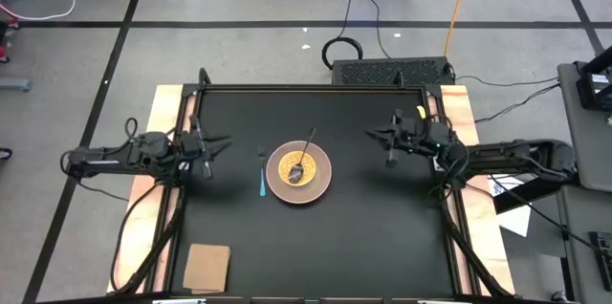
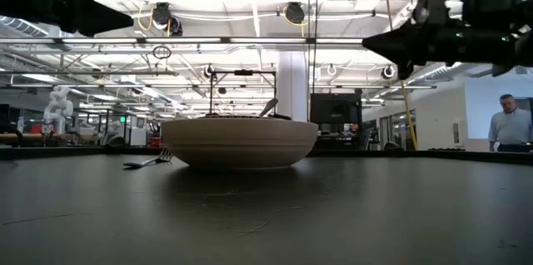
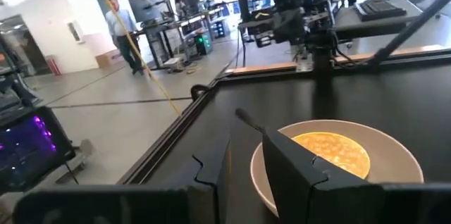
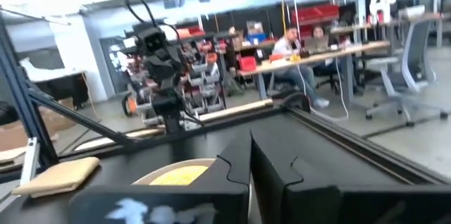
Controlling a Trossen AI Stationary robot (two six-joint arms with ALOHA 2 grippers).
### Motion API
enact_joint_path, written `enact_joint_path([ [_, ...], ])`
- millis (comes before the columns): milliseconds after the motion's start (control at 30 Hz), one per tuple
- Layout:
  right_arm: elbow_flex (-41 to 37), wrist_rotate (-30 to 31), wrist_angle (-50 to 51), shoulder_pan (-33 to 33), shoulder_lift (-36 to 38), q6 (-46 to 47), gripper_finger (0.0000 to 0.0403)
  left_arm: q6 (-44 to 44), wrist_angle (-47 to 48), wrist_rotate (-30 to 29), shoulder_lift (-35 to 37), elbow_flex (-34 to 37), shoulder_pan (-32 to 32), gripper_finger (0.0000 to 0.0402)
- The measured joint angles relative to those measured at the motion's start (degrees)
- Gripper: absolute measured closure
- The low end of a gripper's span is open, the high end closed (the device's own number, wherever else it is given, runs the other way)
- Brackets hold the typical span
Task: Set table place
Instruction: Return to Home Position
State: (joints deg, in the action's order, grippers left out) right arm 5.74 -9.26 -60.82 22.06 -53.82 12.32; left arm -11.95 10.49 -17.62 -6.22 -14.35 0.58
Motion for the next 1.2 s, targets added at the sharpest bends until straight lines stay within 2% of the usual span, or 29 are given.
enact_joint_path([
  [133,-3.62,-0.02,-5.27,0.0,1.03,-0.11,0.0403,-0.37,-0.15,0.35,0.52,0.0,0.02,0.0311],
  [333,-4.75,-0.02,-4.6,-0.33,1.63,1.54,0.0403,0.06,-0.6,7.56,0.13,1.41,0.02,0.0311],
  [667,-4.88,0.26,-1.24,-3.5,1.49,2.94,0.0403,-0.8,-2.94,8.34,0.13,6.19,-0.76,0.0311],
  [867,-4.9,0.28,1.82,-6.61,0.38,1.55,0.0403,-0.34,-8.14,16.92,0.15,9.29,-2.81,0.0311],
  [1200,-4.95,0.39,0.77,-10.09,0.07,-1.59,0.0403,1.48,-10.17,24.15,0.15,11.91,-6.28,0.0311],
])
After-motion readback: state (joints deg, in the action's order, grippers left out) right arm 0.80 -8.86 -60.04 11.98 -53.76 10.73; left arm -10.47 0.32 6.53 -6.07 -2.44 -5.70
